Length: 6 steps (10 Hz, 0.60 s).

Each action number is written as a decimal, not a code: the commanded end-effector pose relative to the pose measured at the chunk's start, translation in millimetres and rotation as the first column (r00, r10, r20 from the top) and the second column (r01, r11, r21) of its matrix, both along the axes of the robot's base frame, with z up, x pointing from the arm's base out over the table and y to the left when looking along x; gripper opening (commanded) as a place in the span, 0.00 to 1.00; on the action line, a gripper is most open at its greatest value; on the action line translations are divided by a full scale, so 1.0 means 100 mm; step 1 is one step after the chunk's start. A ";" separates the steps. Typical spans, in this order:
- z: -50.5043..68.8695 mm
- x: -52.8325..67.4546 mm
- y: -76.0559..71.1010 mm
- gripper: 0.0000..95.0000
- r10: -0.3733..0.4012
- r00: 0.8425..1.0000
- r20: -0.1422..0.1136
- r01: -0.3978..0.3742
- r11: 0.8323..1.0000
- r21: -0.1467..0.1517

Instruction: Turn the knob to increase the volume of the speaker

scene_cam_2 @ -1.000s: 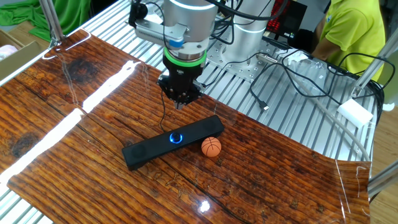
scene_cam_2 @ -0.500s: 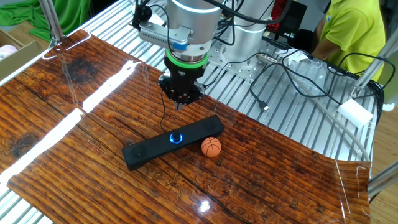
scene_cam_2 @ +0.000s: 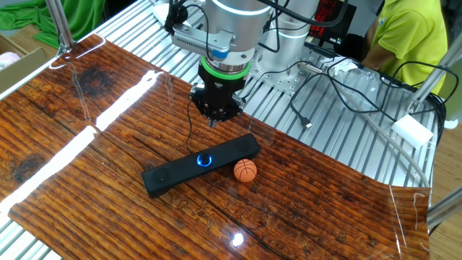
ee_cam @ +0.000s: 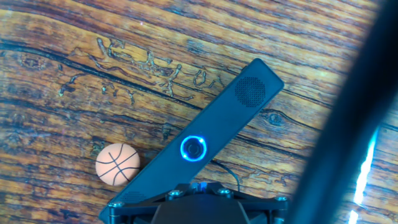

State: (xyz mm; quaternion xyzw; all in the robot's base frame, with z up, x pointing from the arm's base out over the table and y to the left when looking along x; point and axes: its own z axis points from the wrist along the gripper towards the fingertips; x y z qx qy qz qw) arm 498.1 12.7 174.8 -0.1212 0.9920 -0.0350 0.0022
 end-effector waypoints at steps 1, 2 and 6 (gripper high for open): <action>-0.01 0.00 0.00 0.00 0.000 1.000 -0.002 0.000 1.000 -0.010; -0.04 0.01 0.01 0.00 -0.002 1.000 -0.002 0.002 1.000 -0.011; -0.05 0.02 0.01 0.00 -0.008 1.000 -0.009 0.008 1.000 -0.020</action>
